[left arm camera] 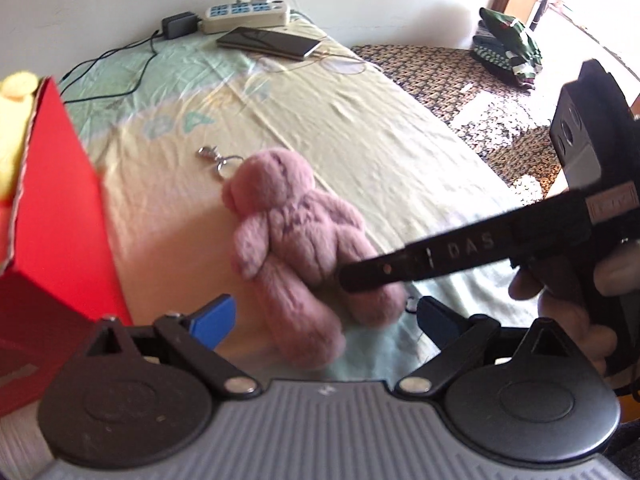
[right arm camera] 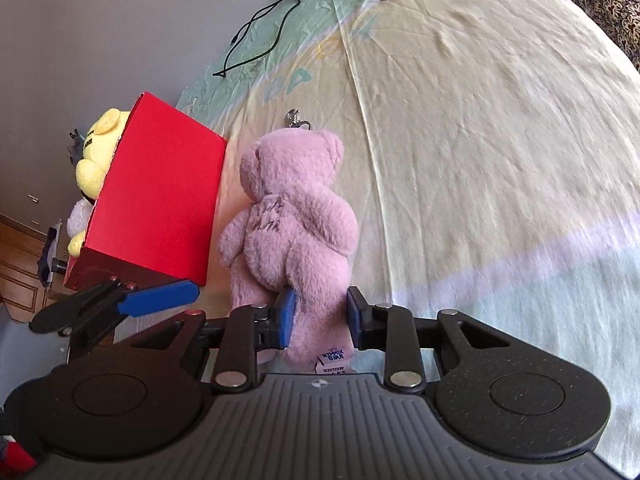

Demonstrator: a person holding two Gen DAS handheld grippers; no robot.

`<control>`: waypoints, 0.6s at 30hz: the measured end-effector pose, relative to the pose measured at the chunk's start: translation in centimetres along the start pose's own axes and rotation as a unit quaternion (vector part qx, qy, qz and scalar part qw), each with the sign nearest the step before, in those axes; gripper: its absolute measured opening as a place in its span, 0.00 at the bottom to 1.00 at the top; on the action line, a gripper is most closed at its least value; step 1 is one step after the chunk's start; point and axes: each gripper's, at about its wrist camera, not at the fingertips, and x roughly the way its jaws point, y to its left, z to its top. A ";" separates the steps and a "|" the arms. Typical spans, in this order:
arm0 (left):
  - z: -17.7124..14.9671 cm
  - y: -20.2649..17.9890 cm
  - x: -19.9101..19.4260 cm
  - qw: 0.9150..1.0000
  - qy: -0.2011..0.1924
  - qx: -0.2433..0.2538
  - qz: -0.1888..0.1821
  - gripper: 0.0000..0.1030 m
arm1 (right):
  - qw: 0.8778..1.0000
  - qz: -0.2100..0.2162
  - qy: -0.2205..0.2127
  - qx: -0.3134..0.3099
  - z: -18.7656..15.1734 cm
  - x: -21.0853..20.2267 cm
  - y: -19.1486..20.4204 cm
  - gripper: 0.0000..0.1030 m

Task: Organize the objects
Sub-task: 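Close the right gripper on the pink teddy bear's body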

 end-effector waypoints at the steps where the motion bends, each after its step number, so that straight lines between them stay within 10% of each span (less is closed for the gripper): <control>1: 0.3 0.0 0.2 1.000 0.000 0.000 -0.006 0.96 | 1.000 0.005 0.000 0.003 0.0 -0.1 -0.2 0.32; 18: 2.3 3.8 4.7 0.995 0.042 -0.086 -0.009 0.97 | 0.994 0.098 -0.002 0.055 4.2 3.2 -1.8 0.45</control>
